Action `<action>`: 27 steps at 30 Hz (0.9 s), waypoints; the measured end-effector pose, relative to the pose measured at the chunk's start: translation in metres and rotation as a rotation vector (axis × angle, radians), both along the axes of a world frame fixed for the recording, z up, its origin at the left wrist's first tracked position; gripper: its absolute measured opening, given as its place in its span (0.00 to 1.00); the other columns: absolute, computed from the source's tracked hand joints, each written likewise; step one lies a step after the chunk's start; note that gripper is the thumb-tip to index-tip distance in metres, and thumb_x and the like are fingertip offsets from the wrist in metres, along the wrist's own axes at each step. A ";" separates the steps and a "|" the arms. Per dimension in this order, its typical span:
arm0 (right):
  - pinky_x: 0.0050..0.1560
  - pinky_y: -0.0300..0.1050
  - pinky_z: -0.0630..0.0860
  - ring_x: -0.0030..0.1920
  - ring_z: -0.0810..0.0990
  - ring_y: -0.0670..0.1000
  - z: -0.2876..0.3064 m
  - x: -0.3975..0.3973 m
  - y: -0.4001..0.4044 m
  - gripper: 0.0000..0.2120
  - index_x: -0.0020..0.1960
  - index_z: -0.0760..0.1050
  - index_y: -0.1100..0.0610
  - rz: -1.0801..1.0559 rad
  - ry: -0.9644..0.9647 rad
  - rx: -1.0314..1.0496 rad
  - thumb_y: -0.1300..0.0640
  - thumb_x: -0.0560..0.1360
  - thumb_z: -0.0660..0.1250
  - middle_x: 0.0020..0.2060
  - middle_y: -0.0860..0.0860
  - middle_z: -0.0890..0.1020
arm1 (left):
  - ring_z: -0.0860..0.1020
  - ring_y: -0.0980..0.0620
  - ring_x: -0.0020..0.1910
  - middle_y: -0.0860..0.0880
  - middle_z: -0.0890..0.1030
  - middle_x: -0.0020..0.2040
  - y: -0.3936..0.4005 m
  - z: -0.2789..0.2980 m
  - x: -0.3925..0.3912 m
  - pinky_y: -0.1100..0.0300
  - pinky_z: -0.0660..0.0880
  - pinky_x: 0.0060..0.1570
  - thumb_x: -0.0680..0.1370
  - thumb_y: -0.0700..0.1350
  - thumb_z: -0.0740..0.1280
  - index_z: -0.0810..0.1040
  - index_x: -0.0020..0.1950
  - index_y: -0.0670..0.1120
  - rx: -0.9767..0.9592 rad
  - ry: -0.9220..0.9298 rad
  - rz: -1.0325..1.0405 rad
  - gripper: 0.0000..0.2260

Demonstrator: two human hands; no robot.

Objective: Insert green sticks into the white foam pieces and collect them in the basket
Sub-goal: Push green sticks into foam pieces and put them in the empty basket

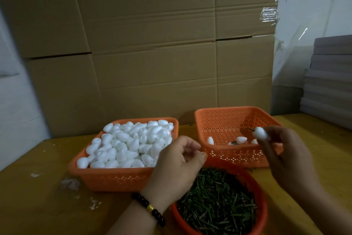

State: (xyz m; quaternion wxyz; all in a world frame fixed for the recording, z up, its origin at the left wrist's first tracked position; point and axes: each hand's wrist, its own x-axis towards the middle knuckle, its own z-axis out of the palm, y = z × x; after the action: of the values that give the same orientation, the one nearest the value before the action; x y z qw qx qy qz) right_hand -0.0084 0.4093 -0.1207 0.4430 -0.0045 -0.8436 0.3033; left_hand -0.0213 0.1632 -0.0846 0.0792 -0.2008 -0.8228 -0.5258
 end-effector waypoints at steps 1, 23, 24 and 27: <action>0.39 0.45 0.73 0.46 0.76 0.50 -0.002 -0.002 0.006 0.13 0.56 0.74 0.55 -0.047 -0.044 -0.006 0.50 0.74 0.64 0.47 0.50 0.77 | 0.77 0.64 0.39 0.61 0.80 0.41 -0.005 0.001 -0.004 0.72 0.73 0.35 0.75 0.49 0.70 0.76 0.45 0.57 -0.074 0.101 0.074 0.04; 0.54 0.37 0.75 0.56 0.73 0.34 0.009 0.023 -0.033 0.21 0.60 0.73 0.38 0.425 -0.415 0.390 0.31 0.71 0.59 0.56 0.31 0.72 | 0.70 0.47 0.64 0.53 0.76 0.64 -0.051 -0.005 -0.040 0.52 0.69 0.59 0.77 0.66 0.53 0.73 0.66 0.56 -0.825 0.030 0.394 0.24; 0.57 0.37 0.74 0.58 0.71 0.33 0.008 0.024 -0.035 0.22 0.60 0.73 0.36 0.467 -0.464 0.435 0.29 0.70 0.59 0.57 0.30 0.71 | 0.70 0.48 0.64 0.53 0.76 0.64 -0.051 -0.005 -0.040 0.53 0.69 0.59 0.78 0.64 0.54 0.73 0.66 0.55 -0.792 0.029 0.402 0.22; 0.65 0.37 0.64 0.64 0.62 0.30 0.007 0.025 -0.040 0.24 0.62 0.69 0.30 0.555 -0.551 0.528 0.28 0.67 0.61 0.60 0.27 0.68 | 0.71 0.48 0.62 0.53 0.77 0.63 -0.053 -0.005 -0.041 0.54 0.71 0.58 0.80 0.56 0.56 0.74 0.65 0.54 -0.766 0.044 0.407 0.17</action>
State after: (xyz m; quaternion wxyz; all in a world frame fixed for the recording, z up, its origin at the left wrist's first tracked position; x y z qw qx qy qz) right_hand 0.0163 0.3697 -0.1137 0.0908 0.2537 -0.9473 0.1731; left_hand -0.0625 0.1099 -0.0899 0.1185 -0.0605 -0.9794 -0.1516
